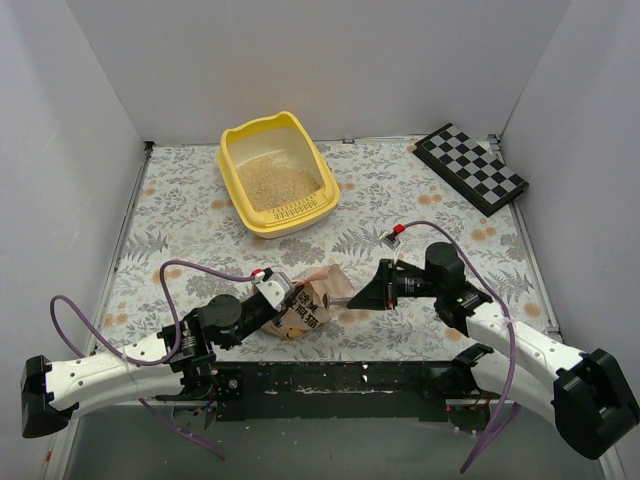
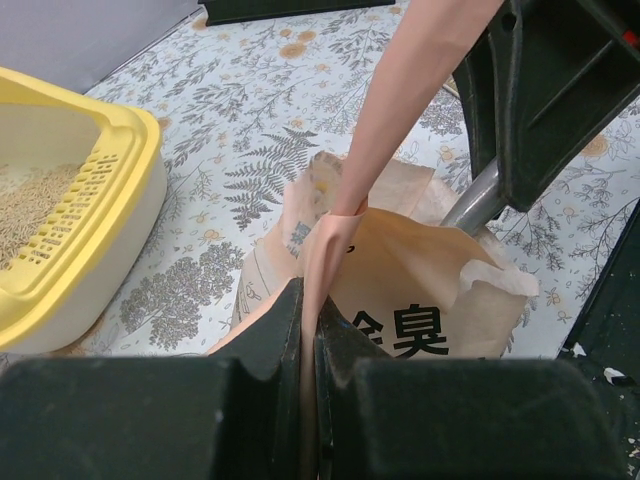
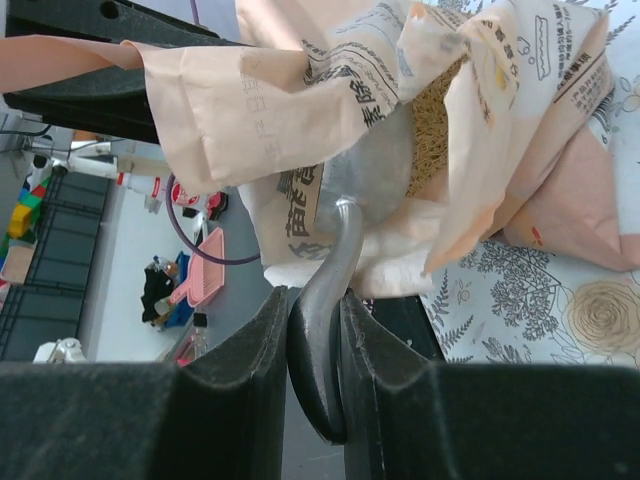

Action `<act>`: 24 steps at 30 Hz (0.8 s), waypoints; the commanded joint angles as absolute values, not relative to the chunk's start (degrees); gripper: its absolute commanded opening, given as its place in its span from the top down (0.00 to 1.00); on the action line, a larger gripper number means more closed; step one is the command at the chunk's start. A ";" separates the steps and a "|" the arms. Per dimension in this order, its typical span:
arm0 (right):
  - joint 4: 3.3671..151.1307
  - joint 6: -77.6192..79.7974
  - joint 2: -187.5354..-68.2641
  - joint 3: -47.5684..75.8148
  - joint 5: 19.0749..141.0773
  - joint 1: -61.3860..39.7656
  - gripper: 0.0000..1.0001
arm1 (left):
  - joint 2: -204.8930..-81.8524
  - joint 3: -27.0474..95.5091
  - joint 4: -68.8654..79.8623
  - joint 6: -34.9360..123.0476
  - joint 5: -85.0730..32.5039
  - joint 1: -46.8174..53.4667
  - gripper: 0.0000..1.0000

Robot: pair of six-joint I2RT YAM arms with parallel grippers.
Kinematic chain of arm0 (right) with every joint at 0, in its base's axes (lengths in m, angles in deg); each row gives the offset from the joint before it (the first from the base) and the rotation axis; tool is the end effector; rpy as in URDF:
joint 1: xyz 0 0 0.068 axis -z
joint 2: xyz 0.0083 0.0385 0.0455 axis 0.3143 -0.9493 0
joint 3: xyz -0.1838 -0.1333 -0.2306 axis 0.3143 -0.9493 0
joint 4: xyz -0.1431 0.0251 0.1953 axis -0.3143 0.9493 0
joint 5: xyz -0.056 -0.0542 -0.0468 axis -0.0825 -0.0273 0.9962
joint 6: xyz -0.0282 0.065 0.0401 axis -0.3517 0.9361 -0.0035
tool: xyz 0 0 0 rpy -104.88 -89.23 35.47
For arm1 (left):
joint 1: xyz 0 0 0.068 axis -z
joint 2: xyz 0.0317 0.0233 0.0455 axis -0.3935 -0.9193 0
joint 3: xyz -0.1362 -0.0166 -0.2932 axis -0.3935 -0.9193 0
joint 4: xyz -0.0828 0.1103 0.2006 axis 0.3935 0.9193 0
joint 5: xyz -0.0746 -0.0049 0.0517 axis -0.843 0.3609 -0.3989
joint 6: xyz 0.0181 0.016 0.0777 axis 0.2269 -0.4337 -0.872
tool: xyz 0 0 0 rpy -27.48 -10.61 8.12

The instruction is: Fill the litter box with clean litter

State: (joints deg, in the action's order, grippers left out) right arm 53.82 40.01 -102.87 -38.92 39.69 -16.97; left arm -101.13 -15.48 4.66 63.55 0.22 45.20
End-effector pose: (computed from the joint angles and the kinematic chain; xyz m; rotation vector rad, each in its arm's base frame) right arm 0.1197 0.1492 0.2792 -0.5332 1.9805 1.6887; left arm 0.0676 -0.1107 0.2845 0.3347 1.7767 -1.0065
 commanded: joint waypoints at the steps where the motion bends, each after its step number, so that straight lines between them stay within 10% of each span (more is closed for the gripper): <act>1: 51.60 44.28 -96.23 -40.94 38.32 -12.46 0.99 | -100.75 -15.00 2.60 62.80 -3.17 45.38 1.00; 24: 67.77 54.82 -74.16 -48.94 42.19 -1.64 0.99 | -101.80 -16.14 1.63 60.87 -5.89 45.47 1.00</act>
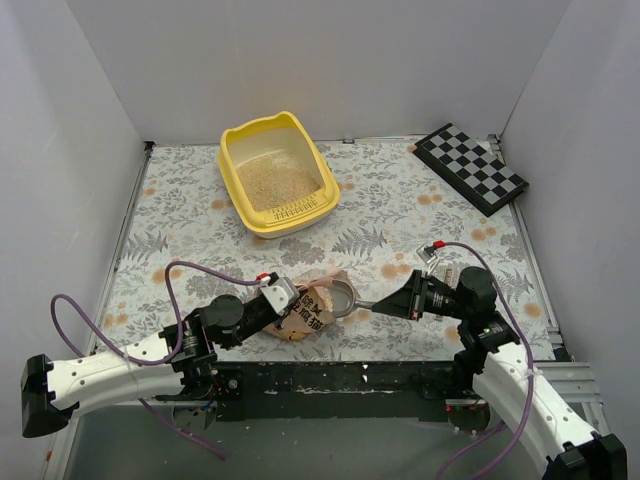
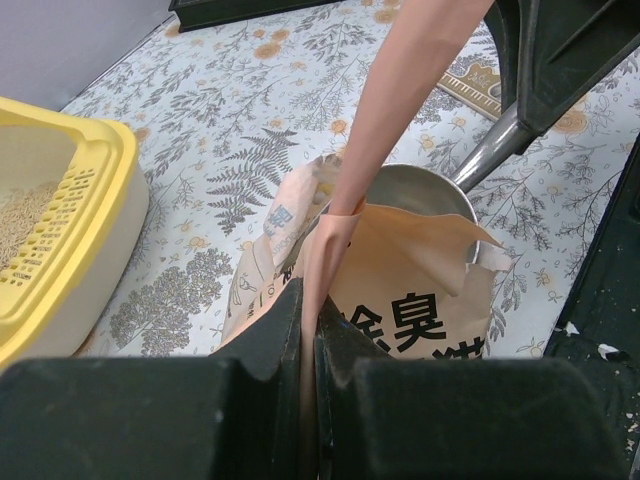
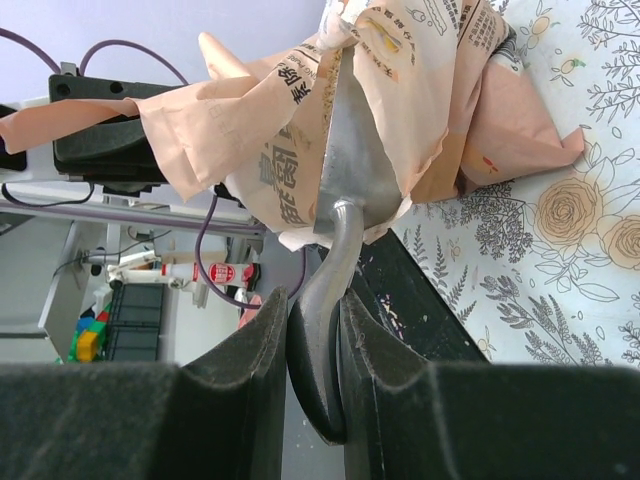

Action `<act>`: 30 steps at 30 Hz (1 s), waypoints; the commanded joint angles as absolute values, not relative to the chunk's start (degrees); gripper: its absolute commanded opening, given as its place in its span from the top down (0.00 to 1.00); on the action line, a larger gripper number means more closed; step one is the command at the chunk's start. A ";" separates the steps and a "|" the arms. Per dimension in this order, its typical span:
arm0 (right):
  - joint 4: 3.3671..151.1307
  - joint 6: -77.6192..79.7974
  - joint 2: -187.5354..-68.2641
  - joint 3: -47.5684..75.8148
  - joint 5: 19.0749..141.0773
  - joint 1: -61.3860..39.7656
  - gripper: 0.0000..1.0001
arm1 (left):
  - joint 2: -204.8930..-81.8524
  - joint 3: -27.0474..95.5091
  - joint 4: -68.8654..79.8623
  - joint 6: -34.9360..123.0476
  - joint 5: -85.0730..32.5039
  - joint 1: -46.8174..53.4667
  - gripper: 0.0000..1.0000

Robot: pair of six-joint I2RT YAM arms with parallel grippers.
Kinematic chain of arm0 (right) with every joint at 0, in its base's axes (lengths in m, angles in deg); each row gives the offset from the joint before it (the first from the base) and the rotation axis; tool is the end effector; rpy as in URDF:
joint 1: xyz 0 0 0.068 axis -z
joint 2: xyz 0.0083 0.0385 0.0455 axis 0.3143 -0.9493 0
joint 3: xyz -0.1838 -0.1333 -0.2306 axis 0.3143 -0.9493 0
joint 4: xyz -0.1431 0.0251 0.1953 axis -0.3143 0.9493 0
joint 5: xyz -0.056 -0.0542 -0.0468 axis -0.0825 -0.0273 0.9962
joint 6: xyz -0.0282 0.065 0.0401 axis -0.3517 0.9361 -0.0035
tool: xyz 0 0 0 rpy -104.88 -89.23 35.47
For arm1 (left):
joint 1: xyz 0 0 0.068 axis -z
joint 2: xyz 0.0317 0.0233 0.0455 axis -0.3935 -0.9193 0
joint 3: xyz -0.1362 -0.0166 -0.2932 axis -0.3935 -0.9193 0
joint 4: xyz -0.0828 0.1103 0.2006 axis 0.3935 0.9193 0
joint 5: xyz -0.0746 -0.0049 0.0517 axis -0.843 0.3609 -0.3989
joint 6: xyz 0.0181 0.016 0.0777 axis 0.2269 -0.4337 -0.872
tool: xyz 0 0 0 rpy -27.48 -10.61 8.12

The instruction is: Fill the litter box with clean litter

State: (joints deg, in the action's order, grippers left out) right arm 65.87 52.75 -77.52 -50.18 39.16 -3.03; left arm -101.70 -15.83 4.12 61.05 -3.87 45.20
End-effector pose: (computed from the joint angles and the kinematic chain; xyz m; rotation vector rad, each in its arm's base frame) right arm 0.0741 0.0859 0.2387 -0.0930 2.0097 1.6843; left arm 0.0643 -0.1155 0.2823 0.4334 1.7710 -1.0275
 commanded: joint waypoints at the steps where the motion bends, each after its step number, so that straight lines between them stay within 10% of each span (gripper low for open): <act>1: 68.39 55.35 -73.02 -48.94 42.19 -1.55 0.99 | -101.80 -16.14 1.54 60.86 -5.81 45.47 1.00; 30: 100.90 63.53 -37.59 -42.89 55.99 -1.20 0.99 | -99.26 -16.14 0.92 61.83 -4.84 45.47 1.00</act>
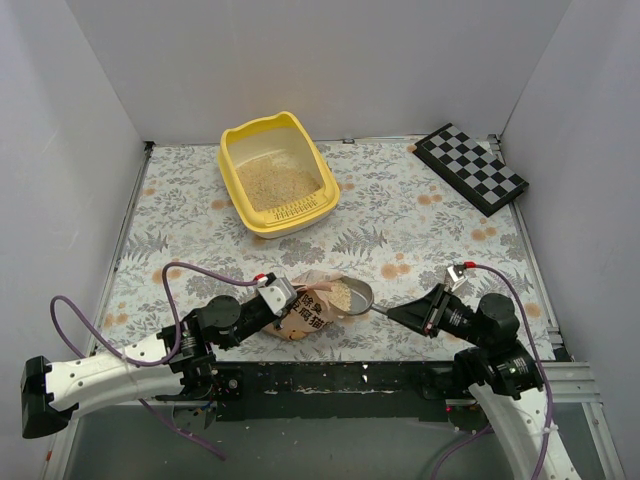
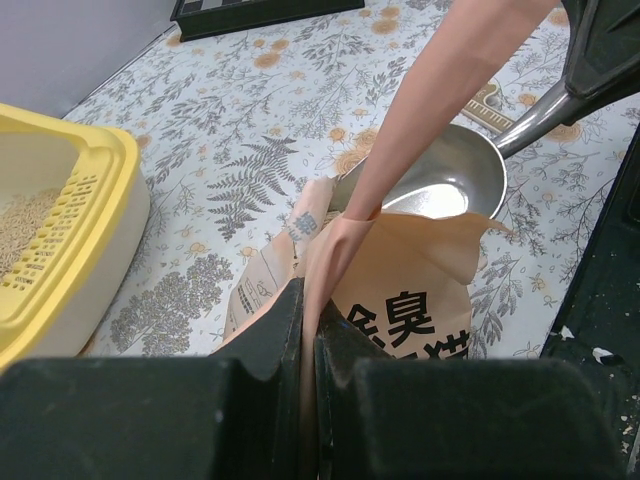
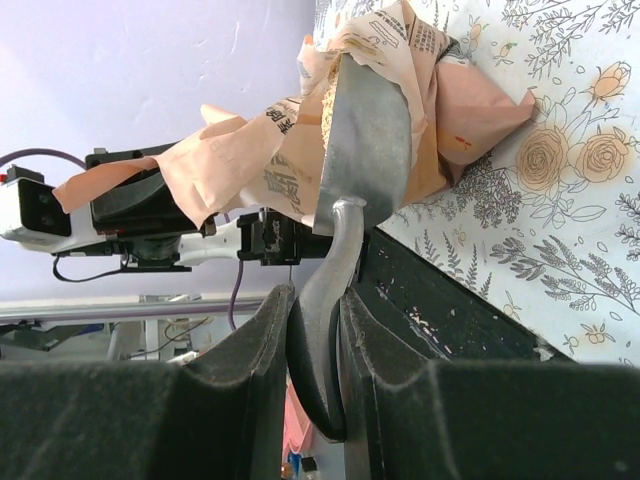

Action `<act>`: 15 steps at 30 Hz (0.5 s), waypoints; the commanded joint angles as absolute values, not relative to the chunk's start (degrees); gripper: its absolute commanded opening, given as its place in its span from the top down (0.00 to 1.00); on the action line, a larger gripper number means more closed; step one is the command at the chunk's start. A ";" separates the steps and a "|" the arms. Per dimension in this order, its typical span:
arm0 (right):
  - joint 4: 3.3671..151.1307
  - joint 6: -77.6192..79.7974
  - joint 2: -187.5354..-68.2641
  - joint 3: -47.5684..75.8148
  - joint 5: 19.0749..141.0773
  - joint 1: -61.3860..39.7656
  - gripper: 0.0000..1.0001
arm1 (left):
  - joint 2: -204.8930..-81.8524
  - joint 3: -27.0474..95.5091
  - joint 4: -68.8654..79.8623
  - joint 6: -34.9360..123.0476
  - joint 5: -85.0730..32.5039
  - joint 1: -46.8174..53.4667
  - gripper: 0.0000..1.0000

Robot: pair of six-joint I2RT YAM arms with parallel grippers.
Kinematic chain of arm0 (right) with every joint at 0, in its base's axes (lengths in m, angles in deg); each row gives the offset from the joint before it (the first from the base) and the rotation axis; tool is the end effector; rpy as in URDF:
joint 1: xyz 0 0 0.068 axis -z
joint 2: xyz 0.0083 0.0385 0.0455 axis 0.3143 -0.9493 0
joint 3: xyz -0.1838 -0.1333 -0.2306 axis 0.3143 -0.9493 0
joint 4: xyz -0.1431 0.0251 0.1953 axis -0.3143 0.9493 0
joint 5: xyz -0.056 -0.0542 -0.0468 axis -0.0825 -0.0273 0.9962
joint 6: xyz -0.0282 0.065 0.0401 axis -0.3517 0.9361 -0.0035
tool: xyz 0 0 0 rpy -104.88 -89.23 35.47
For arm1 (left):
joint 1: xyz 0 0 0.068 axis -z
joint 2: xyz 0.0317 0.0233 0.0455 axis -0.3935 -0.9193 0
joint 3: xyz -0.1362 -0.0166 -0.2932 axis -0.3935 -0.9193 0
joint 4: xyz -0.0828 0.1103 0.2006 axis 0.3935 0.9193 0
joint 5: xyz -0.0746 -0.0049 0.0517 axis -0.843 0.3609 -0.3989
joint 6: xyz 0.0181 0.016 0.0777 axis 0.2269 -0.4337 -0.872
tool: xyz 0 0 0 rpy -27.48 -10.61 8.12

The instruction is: Fill the litter box with clean litter

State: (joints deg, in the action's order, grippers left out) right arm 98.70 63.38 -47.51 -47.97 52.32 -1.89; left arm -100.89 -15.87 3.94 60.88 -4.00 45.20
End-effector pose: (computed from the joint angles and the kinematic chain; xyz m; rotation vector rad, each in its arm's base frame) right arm 0.0237 0.0524 0.2050 0.3246 1.9929 1.6081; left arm 0.0633 -0.1134 0.2840 0.4309 1.7555 -1.0379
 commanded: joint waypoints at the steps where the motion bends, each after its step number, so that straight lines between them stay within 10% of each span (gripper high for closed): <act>1: 101.78 63.36 -37.16 -42.27 55.99 -1.20 0.99 | -98.99 -16.23 0.75 61.92 -4.58 45.47 1.00; 15: 114.00 60.28 -35.74 -32.60 55.81 -1.20 0.99 | -99.52 -16.32 0.22 62.18 -3.43 45.47 1.00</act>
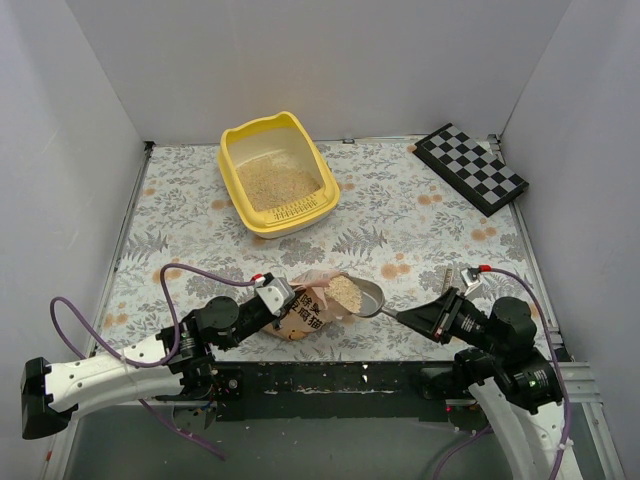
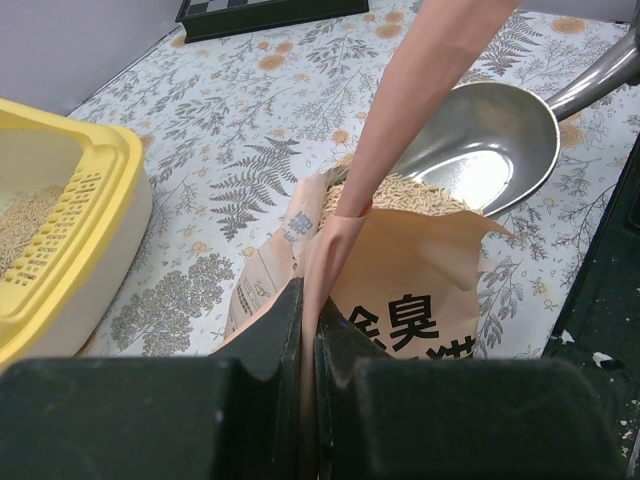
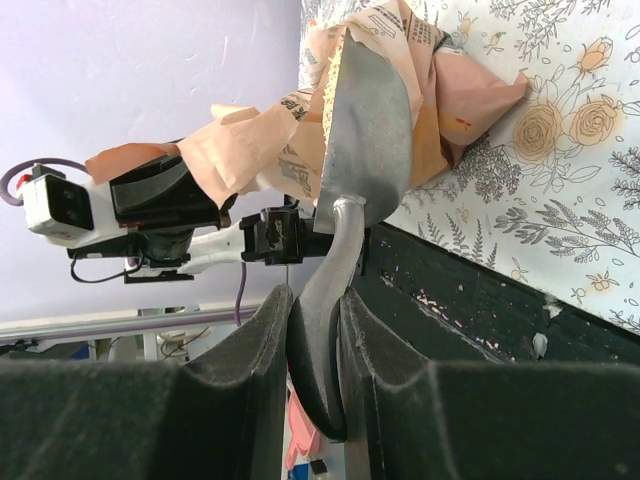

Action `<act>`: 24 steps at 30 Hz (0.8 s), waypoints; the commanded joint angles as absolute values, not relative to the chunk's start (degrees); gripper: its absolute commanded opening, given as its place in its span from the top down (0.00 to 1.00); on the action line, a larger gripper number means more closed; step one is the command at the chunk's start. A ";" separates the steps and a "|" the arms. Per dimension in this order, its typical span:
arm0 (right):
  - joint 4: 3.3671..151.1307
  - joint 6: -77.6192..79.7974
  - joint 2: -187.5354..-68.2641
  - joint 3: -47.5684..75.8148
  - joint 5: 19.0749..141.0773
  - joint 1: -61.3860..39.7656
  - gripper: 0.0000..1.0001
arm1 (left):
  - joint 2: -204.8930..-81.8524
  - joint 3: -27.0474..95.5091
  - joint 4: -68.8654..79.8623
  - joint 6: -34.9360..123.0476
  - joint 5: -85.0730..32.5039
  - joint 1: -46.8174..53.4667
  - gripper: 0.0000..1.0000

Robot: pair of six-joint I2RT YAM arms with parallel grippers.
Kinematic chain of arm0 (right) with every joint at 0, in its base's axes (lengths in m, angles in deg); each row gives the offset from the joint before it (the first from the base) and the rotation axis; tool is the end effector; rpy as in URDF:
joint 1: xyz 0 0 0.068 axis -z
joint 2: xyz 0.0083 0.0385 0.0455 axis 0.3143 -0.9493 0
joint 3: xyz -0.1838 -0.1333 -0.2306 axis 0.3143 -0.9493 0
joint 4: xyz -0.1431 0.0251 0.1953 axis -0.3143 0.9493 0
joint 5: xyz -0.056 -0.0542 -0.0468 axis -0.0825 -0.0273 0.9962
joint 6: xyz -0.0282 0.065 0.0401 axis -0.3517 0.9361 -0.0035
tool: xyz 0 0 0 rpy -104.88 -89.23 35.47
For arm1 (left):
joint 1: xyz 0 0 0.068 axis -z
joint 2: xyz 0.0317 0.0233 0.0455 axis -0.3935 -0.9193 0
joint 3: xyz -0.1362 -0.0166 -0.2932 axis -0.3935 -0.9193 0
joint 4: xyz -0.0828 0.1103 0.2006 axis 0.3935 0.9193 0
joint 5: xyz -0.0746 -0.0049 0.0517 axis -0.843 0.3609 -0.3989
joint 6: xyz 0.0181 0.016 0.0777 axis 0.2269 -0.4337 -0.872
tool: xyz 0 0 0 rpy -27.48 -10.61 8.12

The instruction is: Fill the litter box with clean litter

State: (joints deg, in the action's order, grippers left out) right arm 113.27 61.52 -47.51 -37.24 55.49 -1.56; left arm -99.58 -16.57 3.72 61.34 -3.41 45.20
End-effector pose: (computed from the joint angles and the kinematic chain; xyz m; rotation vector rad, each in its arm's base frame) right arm 0.0030 0.0413 0.2324 0.3852 2.0290 1.5242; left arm 0.0625 -0.1094 0.2825 0.4097 1.7456 -1.0448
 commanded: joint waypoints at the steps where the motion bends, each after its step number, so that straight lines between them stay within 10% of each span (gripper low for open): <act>1: 114.18 60.19 -35.74 -31.90 55.73 -1.20 0.99 | -99.61 -16.32 0.22 62.18 -3.35 45.47 1.00; 24: 106.90 64.41 -36.18 -27.05 56.69 -1.20 0.99 | -99.17 -16.32 -0.04 62.53 -1.15 45.47 1.00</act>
